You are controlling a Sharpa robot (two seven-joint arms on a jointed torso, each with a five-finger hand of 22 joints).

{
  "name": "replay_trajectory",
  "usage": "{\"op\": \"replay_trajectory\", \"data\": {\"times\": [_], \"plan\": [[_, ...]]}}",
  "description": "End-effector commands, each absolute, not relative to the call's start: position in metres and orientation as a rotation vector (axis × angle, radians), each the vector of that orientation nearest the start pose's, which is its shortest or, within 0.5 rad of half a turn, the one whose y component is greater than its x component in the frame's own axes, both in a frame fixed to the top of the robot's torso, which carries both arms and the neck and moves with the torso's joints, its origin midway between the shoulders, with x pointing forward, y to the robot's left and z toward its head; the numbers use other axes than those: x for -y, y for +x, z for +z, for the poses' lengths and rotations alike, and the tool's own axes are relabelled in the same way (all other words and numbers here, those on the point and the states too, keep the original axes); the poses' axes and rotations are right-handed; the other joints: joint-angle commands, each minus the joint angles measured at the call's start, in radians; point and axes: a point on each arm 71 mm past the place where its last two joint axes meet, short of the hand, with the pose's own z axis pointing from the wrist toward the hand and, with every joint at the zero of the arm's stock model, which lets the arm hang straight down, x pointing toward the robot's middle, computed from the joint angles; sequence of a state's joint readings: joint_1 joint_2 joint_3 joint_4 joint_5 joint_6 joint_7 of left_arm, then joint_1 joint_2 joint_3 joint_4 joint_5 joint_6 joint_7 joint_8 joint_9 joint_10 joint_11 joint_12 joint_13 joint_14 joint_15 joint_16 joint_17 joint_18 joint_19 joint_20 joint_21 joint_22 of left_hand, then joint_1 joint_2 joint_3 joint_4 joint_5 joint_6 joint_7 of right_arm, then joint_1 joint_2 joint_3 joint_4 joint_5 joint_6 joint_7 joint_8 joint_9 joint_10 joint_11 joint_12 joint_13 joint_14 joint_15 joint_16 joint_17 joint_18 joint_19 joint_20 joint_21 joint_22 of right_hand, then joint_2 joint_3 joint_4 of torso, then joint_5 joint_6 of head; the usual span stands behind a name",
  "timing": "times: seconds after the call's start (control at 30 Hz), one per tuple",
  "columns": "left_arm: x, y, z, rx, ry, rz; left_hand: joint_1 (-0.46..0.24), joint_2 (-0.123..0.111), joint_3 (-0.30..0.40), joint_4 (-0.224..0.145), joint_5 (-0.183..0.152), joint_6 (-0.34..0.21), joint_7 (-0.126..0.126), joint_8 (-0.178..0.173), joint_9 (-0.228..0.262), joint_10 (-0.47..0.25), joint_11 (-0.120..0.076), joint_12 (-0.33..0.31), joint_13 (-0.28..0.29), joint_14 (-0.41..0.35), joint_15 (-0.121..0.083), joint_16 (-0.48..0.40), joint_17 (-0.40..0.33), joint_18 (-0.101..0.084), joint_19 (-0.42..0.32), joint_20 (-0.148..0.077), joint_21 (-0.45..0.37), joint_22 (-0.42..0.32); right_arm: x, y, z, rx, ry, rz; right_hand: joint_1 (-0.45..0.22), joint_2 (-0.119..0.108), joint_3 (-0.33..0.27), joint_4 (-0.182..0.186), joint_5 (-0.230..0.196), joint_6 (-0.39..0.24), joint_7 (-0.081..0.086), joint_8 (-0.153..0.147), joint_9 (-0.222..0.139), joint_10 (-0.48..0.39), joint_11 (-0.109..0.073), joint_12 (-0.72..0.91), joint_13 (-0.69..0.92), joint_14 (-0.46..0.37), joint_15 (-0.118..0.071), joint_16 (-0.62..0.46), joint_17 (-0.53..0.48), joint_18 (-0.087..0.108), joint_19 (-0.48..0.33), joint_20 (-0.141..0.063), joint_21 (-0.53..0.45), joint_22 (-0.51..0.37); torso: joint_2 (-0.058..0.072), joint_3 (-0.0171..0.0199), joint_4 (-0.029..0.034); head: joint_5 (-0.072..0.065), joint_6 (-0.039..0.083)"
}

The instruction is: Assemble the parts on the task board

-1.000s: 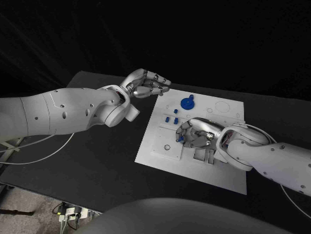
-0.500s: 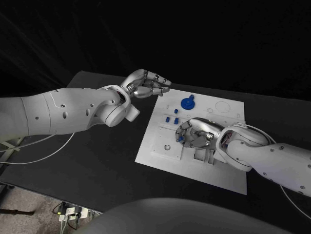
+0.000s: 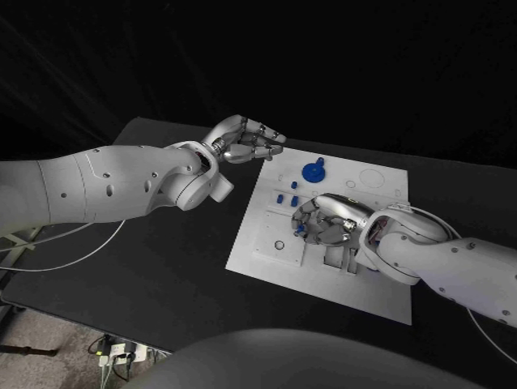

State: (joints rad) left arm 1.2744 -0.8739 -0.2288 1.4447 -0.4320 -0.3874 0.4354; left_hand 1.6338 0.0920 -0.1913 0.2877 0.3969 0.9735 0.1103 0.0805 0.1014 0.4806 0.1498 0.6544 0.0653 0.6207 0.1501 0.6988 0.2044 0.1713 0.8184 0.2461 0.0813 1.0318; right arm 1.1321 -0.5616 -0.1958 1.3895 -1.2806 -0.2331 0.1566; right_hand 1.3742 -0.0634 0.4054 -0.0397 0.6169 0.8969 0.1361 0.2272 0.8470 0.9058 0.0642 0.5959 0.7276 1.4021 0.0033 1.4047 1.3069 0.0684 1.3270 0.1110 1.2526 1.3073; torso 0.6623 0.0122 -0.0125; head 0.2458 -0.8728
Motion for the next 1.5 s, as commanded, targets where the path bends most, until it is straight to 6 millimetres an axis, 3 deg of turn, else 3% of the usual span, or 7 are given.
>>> {"op": "replay_trajectory", "data": {"times": [0.03,0.83,1.03,1.17,1.5], "plan": [[-0.2433,0.4876,-0.2024,-1.546,-0.585,-1.253,0.010,0.003,-0.006,0.001,0.002,-0.001,0.006,0.006,0.001,-0.001,0.004,0.002,-0.001,0.004,0.005,0.005,-0.002,-0.004,0.006,0.000,0.005,0.001,0.0810,0.4434,-0.2721,-1.876,-0.351,1.076,-0.001,0.006,-0.002,-0.005,0.004,0.011,0.000,0.006,0.002,0.009,0.001,0.002,-0.001,-0.001,-0.002,0.000,-0.001,0.012,-0.001,-0.001,0.004,0.158,0.000,0.0007,0.0002,0.000,0.000],[-0.2430,0.4867,-0.2088,-1.565,-0.596,-1.252,0.018,0.003,-0.005,-0.001,0.004,-0.003,0.007,0.005,0.001,-0.004,0.005,0.002,-0.001,0.004,0.006,0.007,-0.002,-0.004,0.009,0.001,0.007,0.004,0.0797,0.4423,-0.2750,-1.907,-0.376,1.053,-0.001,0.004,-0.004,-0.007,-0.001,0.003,0.001,0.002,0.002,0.007,0.000,0.000,-0.002,-0.005,-0.002,-0.003,-0.006,0.014,-0.006,-0.001,-0.002,0.156,0.000,0.0006,0.0003,0.002,0.000],[-0.2429,0.4866,-0.2091,-1.567,-0.596,-1.252,0.019,0.003,-0.005,-0.001,0.004,-0.003,0.007,0.005,0.001,-0.004,0.005,0.002,-0.001,0.004,0.006,0.007,-0.002,-0.004,0.009,0.001,0.007,0.004,0.0786,0.4423,-0.2753,-1.898,-0.394,1.033,-0.003,0.002,-0.005,-0.007,-0.005,-0.020,0.001,-0.013,-0.002,0.003,-0.005,0.002,0.001,-0.005,-0.005,-0.003,-0.007,0.014,-0.007,-0.002,-0.003,0.155,0.000,0.0005,0.0001,0.003,0.000],[-0.2431,0.4866,-0.2092,-1.567,-0.596,-1.253,0.019,0.003,-0.005,-0.001,0.004,-0.003,0.007,0.005,0.001,-0.004,0.005,0.002,-0.001,0.004,0.006,0.007,-0.002,-0.004,0.009,0.001,0.007,0.004,0.0785,0.4421,-0.2759,-1.901,-0.403,1.019,-0.007,0.000,-0.001,-0.007,-0.014,-0.062,-0.003,-0.041,-0.015,-0.002,-0.008,0.007,0.006,-0.007,-0.008,-0.004,-0.010,0.015,-0.009,-0.005,-0.004,0.155,0.000,0.0004,0.0000,0.005,0.000],[-0.2430,0.4867,-0.2096,-1.570,-0.597,-1.253,0.020,0.003,-0.005,-0.001,0.004,-0.003,0.007,0.005,0.001,-0.004,0.005,0.002,-0.001,0.004,0.006,0.007,-0.002,-0.004,0.010,0.001,0.007,0.005,0.0789,0.4421,-0.2765,-1.903,-0.410,1.005,-0.012,-0.003,0.003,-0.004,-0.043,-0.082,-0.006,-0.063,-0.035,-0.006,-0.010,0.011,0.012,-0.006,-0.009,-0.002,-0.010,0.015,-0.009,-0.005,-0.005,0.154,0.000,0.0007,-0.0001,0.006,0.000]]}}
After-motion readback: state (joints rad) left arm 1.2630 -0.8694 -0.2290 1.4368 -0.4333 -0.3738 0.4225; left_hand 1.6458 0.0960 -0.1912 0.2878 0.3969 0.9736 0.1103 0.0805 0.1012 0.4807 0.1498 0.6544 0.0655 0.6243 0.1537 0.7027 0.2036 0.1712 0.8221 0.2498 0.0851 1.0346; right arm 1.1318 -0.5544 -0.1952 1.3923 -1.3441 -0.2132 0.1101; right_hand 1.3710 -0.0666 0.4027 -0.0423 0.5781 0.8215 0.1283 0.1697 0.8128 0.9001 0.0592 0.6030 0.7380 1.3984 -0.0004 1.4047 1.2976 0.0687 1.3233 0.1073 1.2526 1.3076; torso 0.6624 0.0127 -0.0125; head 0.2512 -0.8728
